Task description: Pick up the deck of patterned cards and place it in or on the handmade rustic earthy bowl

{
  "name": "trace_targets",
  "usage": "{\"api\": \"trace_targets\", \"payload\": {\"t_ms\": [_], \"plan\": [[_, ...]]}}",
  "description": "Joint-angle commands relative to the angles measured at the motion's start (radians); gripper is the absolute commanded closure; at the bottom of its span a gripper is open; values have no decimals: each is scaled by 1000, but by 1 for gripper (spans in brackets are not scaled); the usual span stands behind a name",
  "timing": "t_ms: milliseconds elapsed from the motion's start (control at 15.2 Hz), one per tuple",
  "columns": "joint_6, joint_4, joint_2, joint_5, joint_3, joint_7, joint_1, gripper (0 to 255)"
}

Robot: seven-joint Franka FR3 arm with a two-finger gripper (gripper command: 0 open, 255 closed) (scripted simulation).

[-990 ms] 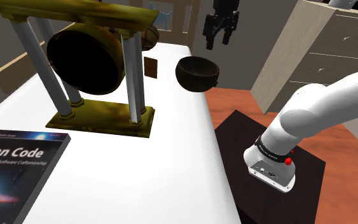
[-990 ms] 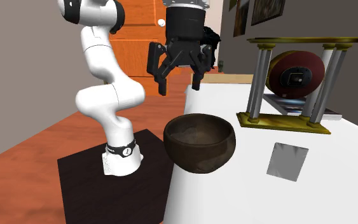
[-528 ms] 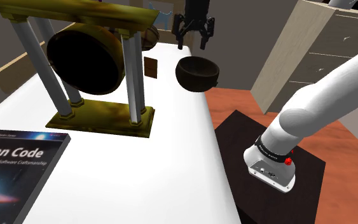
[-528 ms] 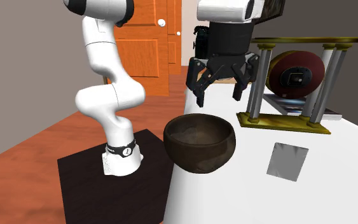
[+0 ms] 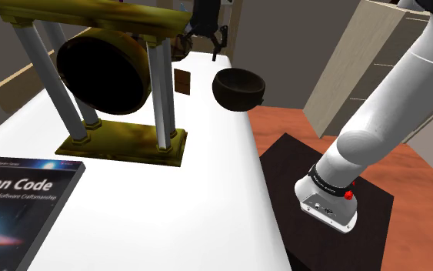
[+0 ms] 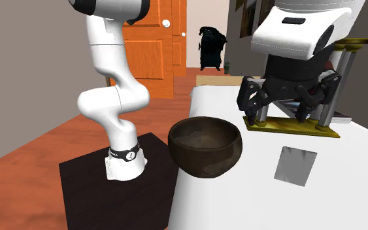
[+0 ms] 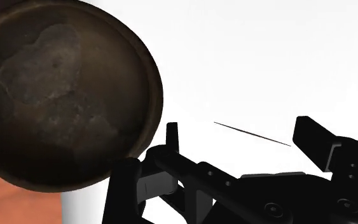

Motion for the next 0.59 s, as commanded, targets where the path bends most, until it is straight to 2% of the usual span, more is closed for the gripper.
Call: {"api": "trace_targets", "payload": {"t_ms": [0,198,528], "plan": [[20,56,74,31,-4,73,-5,0],[43,129,161,68,-11,156,-9,0],[108,65,158,75,-1,150,4,0]]}}
